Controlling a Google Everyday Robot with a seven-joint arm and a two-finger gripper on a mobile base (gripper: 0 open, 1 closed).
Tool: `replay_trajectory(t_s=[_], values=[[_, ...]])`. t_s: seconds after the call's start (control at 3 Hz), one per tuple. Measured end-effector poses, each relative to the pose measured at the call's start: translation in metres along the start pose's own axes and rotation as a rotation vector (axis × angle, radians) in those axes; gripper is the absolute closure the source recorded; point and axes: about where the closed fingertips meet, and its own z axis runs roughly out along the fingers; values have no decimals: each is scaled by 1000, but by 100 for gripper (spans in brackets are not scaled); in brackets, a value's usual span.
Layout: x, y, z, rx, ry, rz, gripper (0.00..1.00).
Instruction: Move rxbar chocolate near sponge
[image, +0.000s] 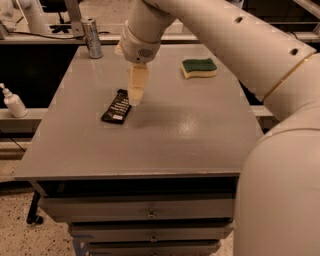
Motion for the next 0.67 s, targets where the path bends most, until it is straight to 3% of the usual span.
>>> replay_trajectory(t_s=[0.67], values=[[4,-16,43,-44,-48,81,0]])
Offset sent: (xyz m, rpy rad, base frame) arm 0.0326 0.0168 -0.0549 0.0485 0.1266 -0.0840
